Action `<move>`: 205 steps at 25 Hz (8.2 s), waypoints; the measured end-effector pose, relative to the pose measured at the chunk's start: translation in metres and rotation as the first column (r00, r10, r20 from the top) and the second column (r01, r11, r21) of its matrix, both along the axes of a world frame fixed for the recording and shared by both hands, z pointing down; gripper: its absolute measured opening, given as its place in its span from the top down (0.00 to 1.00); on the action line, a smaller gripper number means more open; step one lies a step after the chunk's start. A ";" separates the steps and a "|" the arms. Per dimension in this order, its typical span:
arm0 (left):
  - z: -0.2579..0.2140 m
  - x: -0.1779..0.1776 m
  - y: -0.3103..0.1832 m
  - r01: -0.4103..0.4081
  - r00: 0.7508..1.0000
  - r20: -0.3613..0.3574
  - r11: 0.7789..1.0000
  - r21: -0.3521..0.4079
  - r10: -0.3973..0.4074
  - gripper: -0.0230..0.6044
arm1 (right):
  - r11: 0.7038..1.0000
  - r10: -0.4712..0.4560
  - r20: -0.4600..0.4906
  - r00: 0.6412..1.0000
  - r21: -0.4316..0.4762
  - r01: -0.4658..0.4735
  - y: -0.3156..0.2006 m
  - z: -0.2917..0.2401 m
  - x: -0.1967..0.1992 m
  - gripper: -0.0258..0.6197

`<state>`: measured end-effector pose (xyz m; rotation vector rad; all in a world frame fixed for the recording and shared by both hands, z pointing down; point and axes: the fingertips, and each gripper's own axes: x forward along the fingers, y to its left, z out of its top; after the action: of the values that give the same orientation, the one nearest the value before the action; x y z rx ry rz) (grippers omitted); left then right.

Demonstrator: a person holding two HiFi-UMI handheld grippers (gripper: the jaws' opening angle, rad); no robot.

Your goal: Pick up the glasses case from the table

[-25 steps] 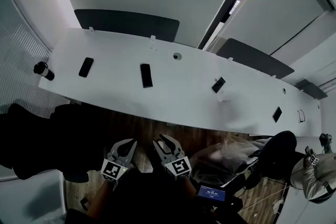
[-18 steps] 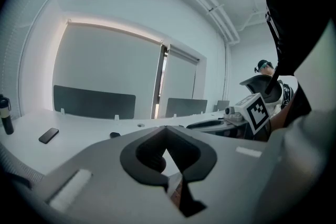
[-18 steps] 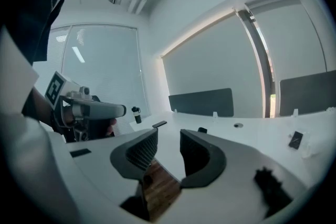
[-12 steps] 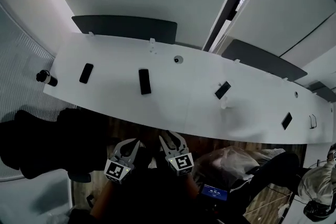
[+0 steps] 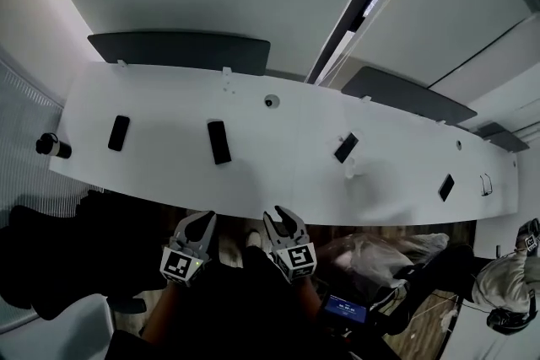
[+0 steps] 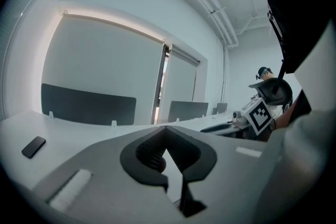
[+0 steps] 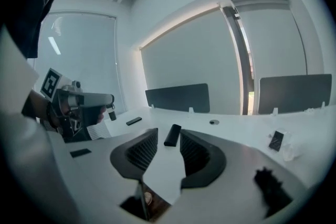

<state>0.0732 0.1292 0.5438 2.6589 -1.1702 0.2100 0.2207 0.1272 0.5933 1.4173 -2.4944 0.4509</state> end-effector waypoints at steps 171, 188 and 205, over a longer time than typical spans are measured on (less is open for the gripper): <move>0.018 -0.135 -0.198 -0.190 0.977 -0.113 0.976 -0.106 0.178 0.95 | 0.948 -0.252 0.366 0.896 0.277 0.153 -0.222 -0.128 -0.161 0.46; 0.025 -0.144 -0.193 -0.181 0.981 -0.080 0.981 -0.075 0.175 0.95 | 0.951 -0.266 0.374 0.888 0.251 0.179 -0.220 -0.116 -0.163 0.46; 0.026 -0.141 -0.189 -0.168 0.984 -0.071 0.979 -0.113 0.161 0.95 | 0.950 -0.285 0.375 0.882 0.231 0.208 -0.219 -0.112 -0.168 0.46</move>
<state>-0.0679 -0.0598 0.5698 2.6376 -0.8906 0.2169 0.0529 -0.0917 0.4810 1.1258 -3.0758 0.5160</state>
